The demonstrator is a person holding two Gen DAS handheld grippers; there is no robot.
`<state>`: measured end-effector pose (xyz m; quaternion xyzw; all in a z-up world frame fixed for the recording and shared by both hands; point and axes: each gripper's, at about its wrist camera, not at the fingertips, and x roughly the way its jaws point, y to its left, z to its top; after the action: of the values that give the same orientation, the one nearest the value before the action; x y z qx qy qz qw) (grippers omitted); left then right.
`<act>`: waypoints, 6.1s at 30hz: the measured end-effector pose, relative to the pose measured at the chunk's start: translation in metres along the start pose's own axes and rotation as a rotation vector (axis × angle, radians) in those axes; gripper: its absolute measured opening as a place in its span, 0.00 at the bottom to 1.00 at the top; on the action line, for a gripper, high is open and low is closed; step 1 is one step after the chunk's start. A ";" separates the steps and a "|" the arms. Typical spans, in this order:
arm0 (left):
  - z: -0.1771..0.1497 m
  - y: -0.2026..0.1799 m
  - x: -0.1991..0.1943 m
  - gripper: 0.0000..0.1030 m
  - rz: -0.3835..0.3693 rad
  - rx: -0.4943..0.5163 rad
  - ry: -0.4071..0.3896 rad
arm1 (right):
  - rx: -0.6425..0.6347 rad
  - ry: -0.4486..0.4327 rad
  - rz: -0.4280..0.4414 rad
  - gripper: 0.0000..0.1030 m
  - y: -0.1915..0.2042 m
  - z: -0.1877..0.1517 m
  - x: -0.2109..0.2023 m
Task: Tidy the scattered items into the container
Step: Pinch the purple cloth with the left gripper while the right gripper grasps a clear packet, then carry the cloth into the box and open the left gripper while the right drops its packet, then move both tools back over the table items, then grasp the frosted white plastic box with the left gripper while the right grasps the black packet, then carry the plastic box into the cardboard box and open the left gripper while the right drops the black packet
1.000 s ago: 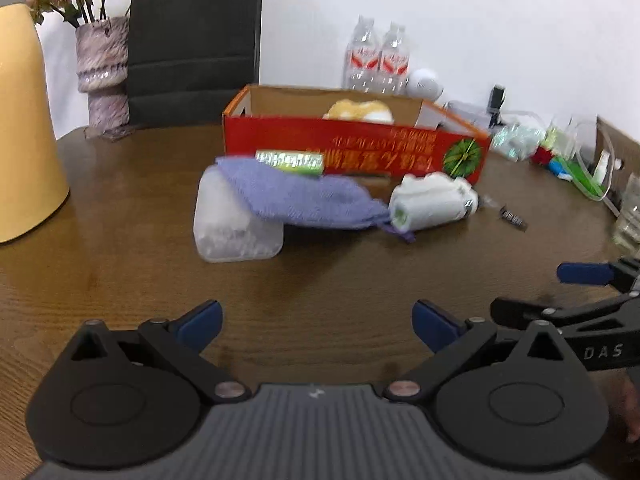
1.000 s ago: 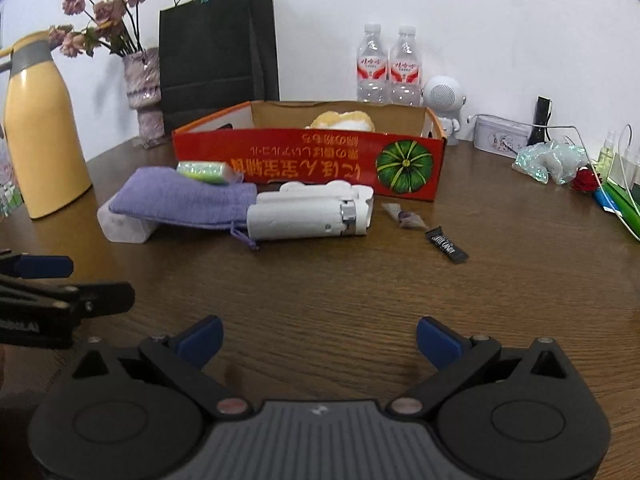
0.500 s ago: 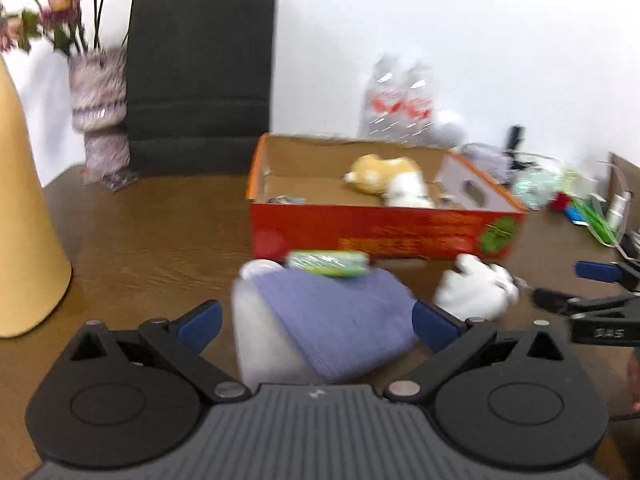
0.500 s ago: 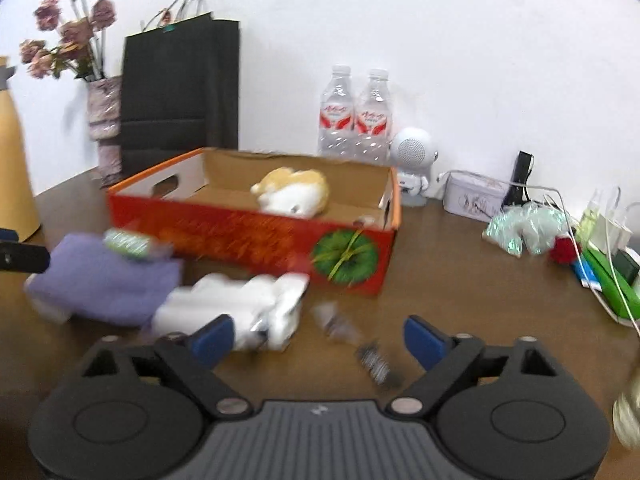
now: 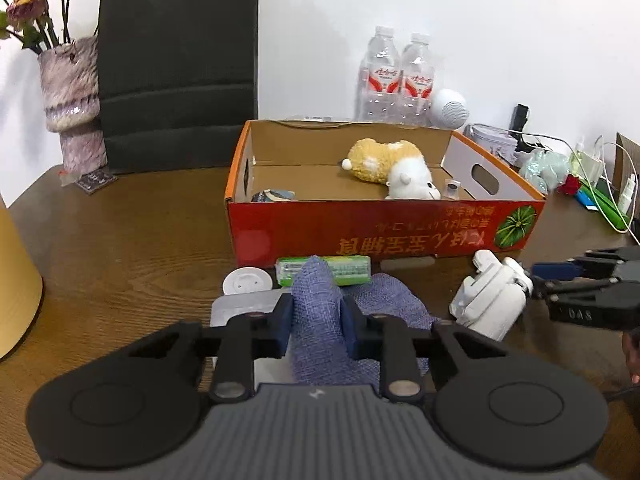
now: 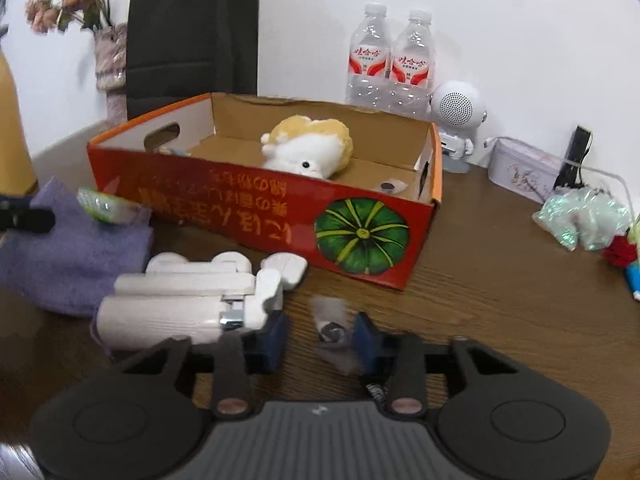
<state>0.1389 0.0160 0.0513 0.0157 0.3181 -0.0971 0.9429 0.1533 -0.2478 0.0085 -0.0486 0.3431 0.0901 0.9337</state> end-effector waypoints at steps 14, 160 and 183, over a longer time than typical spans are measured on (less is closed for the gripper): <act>-0.038 -0.037 -0.096 0.06 -0.061 -0.018 -0.138 | 0.100 -0.124 -0.024 0.16 0.015 -0.018 -0.091; -0.032 0.024 0.000 0.70 0.100 -0.073 0.082 | 0.166 -0.019 -0.096 0.09 -0.012 -0.032 -0.033; -0.053 -0.037 -0.094 0.63 -0.021 -0.149 -0.065 | 0.143 -0.189 0.095 0.07 0.064 -0.056 -0.145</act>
<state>0.0267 0.0007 0.0673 -0.0612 0.2939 -0.0834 0.9502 -0.0034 -0.2134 0.0584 0.0430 0.2613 0.1139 0.9575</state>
